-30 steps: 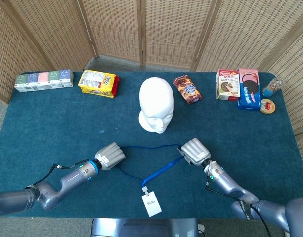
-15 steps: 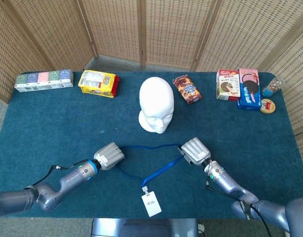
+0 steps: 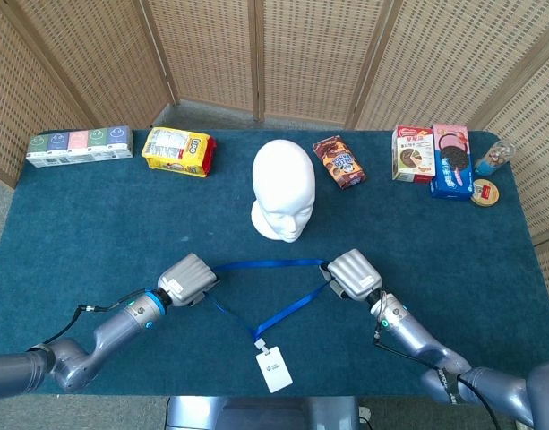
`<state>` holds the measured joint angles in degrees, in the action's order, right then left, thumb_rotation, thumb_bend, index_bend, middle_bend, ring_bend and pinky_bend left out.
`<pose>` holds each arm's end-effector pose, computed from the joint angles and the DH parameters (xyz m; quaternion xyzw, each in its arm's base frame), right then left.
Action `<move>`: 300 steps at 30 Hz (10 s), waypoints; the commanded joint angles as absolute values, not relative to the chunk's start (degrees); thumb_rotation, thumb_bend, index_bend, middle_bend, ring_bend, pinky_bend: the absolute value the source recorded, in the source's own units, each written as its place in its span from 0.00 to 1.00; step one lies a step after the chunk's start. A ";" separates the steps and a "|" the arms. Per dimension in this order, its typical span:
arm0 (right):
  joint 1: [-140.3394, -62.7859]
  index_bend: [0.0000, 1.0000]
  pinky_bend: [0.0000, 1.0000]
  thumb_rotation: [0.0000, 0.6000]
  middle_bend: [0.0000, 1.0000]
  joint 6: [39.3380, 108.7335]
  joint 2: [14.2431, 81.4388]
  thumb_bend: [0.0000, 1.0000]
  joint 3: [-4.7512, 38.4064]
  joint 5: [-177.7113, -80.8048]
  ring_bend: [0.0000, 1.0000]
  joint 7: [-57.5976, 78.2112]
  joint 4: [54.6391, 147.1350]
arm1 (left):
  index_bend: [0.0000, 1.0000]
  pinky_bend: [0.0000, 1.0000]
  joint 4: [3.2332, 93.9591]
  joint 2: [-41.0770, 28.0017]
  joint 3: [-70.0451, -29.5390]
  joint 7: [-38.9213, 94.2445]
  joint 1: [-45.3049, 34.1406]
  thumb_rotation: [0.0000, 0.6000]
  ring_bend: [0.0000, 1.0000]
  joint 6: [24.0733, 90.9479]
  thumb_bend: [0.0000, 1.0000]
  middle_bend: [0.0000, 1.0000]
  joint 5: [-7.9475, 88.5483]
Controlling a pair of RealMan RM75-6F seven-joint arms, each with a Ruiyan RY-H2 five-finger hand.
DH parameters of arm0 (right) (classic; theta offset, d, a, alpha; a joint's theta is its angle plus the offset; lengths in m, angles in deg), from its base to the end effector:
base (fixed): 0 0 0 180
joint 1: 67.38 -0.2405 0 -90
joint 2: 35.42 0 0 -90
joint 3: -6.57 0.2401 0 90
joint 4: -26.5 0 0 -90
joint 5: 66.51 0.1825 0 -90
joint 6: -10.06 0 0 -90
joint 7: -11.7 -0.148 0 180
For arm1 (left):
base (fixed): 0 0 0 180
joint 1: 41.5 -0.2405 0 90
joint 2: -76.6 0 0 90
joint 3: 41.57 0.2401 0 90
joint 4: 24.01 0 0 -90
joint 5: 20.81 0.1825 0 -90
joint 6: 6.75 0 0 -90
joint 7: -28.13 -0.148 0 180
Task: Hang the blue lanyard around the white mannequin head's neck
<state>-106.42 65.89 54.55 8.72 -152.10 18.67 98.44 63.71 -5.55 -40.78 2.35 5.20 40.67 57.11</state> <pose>-0.1748 -0.3109 -0.0042 0.8115 -0.2879 0.3469 0.3718 -0.1380 0.2962 -0.0024 -0.8861 -0.1979 -0.2600 0.3287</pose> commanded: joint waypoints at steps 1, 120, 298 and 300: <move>-105.97 0.72 1.00 1.00 1.00 67.26 53.45 0.52 9.21 -152.38 1.00 18.03 100.32 | 0.62 0.90 64.77 -4.37 -40.94 3.80 4.41 0.96 0.96 42.23 0.43 1.00 58.08; -124.62 0.77 1.00 1.00 1.00 62.12 27.85 0.52 34.16 -132.22 1.00 9.14 117.85 | 0.62 0.91 77.56 19.34 -65.39 12.52 15.73 0.96 0.97 49.87 0.45 1.00 35.56; -123.26 0.64 1.00 0.92 0.98 54.42 32.51 0.41 24.24 -126.86 1.00 16.70 108.01 | 0.62 0.91 76.38 10.09 -55.59 -5.18 19.17 0.95 0.97 48.83 0.28 1.00 32.57; -123.28 0.64 1.00 0.91 0.98 54.23 32.40 0.40 24.33 -126.71 1.00 16.49 108.13 | 0.62 0.91 76.40 10.10 -55.60 -5.26 19.17 0.95 0.97 49.03 0.28 1.00 32.49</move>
